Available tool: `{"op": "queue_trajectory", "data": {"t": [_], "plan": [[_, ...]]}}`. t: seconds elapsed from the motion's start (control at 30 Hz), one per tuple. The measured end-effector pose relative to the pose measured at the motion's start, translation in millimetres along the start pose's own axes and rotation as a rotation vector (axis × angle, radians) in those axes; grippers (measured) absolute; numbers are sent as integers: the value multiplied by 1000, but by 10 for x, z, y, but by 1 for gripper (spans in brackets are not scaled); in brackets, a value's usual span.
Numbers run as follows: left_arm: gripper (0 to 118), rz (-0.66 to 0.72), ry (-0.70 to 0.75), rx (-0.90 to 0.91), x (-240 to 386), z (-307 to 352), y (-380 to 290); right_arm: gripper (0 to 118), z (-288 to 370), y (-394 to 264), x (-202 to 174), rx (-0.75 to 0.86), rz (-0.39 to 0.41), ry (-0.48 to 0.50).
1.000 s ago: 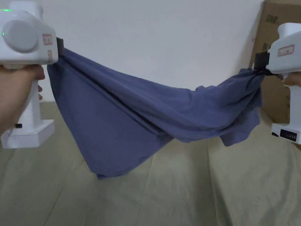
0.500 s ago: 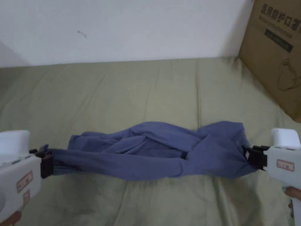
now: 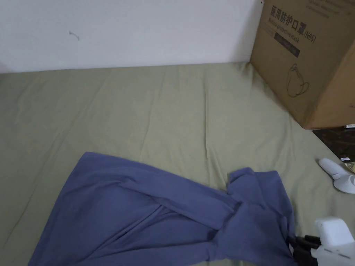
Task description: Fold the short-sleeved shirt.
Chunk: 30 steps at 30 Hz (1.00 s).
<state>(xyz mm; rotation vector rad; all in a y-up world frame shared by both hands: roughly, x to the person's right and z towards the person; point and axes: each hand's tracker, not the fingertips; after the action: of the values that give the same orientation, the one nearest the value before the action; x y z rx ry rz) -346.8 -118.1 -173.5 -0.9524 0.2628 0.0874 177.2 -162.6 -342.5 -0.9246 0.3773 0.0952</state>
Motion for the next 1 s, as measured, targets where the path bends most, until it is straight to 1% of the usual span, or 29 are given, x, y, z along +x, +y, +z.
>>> {"op": "queue_trajectory", "data": {"t": [0.07, 0.13, 0.2, 0.23, 0.27, 0.3, 0.33, 0.37, 0.4, 0.43, 0.47, 0.5, 0.53, 0.6, 0.67, 0.73, 0.77, 0.8, 0.83, 0.87, 0.9, 0.93, 0.97, 1.0], "plan": [[2, -10, -8, -29, -8, -8, -76, 10, -11, -118, -22, -35, 12, 3], [2, -16, -3, -41, -14, -58, -142, 10, -38, -166, -35, -47, 11, -1], [3, -18, -29, -62, -36, -118, -158, 10, -83, -187, -49, -45, 7, -5], [8, -16, -46, -66, -52, -133, -164, 14, -100, -183, -65, -45, 8, -19], [44, -7, -78, -67, -52, -116, -185, 47, -79, -182, -87, -37, 5, -50], [95, 10, -94, -58, -91, -73, -191, 89, -18, -174, -121, -22, 7, -91], [118, 22, -99, -61, -134, -10, -197, 117, 63, -168, -130, -22, 12, -93], [107, 41, -94, -26, -194, 240, -209, 116, 216, -164, -135, 5, -4, -63], [105, 36, -113, 34, -180, 343, -161, 116, 420, -112, -145, 70, 0, -60], [106, 39, -59, 55, -184, 506, -123, 116, 665, -67, -185, 130, -34, -56], [107, 26, -1, 90, -175, 735, -64, 117, 909, -13, -238, 194, -36, -83], [107, 12, 23, 147, -161, 944, -12, 117, 1128, 35, -301, 264, -21, -114], [109, 8, 44, 263, -105, 1407, -46, 117, 1391, 86, -401, 370, 4, -149], [118, 3, 58, 465, 35, 1965, 28, 117, 1882, 81, -662, 575, 55, -189], [118, 0, 57, 643, 186, 2393, 173, 118, 2250, 142, -867, 755, 104, -206], [118, 25, 67, 821, 311, 2670, 215, 118, 2496, 124, -1052, 854, 102, -197], [118, 38, 87, 898, 371, 2744, 225, 118, 2588, 146, -1113, 872, 84, -187], [118, 41, 117, 953, 258, 2617, 141, 118, 2648, 165, -1158, 864, 66, -180], [116, 35, 154, 981, 281, 2605, 142, 118, 2657, 133, -1182, 862, 51, -166], [104, 29, 182, 973, 295, 2578, 157, 116, 2671, 114, -1210, 885, 42, -157], [68, 15, 163, 957, 290, 2530, 160, 109, 2677, 85, -1234, 912, 46, -153], [0, 12, 163, 955, 445, 2582, 237, 71, 2675, 71, -1284, 936, 46, -175], [0, 46, 142, 953, 474, 2514, 211, 0, 2632, 99, -1298, 937, 25, -247], [0, 32, 93, 904, 454, 2484, 256, 0, 2689, 118, -1332, 947, 34, -231]]}}
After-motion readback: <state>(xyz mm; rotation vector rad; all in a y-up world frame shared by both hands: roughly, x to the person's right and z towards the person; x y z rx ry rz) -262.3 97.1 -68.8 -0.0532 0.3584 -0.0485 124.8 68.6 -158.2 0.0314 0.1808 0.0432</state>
